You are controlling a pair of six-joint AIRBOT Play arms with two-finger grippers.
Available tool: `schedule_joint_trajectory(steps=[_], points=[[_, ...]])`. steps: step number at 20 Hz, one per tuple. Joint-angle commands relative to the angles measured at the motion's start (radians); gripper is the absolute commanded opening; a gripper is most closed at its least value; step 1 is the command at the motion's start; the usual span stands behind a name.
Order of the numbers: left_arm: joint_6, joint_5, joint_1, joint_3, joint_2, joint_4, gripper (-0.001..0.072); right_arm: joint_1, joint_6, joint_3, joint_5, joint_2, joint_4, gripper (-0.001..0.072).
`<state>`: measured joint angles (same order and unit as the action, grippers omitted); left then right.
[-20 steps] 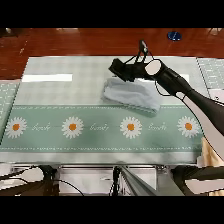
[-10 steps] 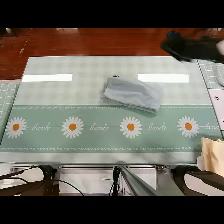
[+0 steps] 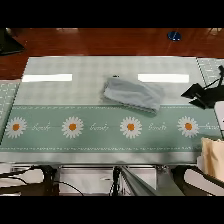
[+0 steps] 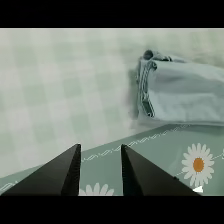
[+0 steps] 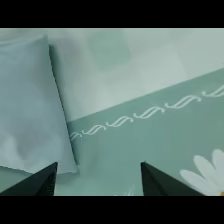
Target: Fold the shirts.
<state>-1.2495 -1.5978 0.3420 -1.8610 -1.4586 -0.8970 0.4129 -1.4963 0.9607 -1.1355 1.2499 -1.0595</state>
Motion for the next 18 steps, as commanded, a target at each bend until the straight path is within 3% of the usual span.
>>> schedule_joint_trajectory(steps=[1, 6, 12, 13, 14, 15, 17, 18], points=[[-0.039, -0.019, -0.027, 0.0, -0.014, -0.077, 0.0342, 0.004, 0.142, -0.152, 0.103, 0.08, 0.29, 0.0578], [-0.066, -0.019, -0.027, 0.0, -0.014, -0.076, 0.0341, -0.106, 0.312, -0.167, 0.218, 0.2, 0.587, 0.0578], [-0.083, -0.058, -0.027, 0.0, -0.013, -0.076, 0.034, -0.217, 0.262, -0.167, 0.345, 0.29, 0.615, 0.0564], [-0.083, -0.064, -0.027, 0.0, -0.013, -0.076, 0.034, -0.235, 0.261, -0.167, 0.364, 0.299, 0.637, 0.0462], [-0.083, -0.064, -0.027, 0.0, -0.013, -0.076, 0.034, -0.249, 0.273, -0.167, 0.381, 0.3, 0.676, 0.0208], [-0.083, -0.064, -0.027, 0.0, -0.014, -0.076, 0.034, -0.253, 0.296, -0.16, 0.378, 0.298, 0.732, 0.003], [-0.083, -0.063, -0.027, 0.0, -0.014, -0.076, 0.034, -0.244, 0.426, -0.127, 0.333, 0.261, 0.847, 0.0027], [-0.083, -0.063, -0.027, 0.0, -0.014, -0.076, 0.034, -0.233, 0.434, -0.103, 0.316, 0.223, 0.854, 0.0027]])
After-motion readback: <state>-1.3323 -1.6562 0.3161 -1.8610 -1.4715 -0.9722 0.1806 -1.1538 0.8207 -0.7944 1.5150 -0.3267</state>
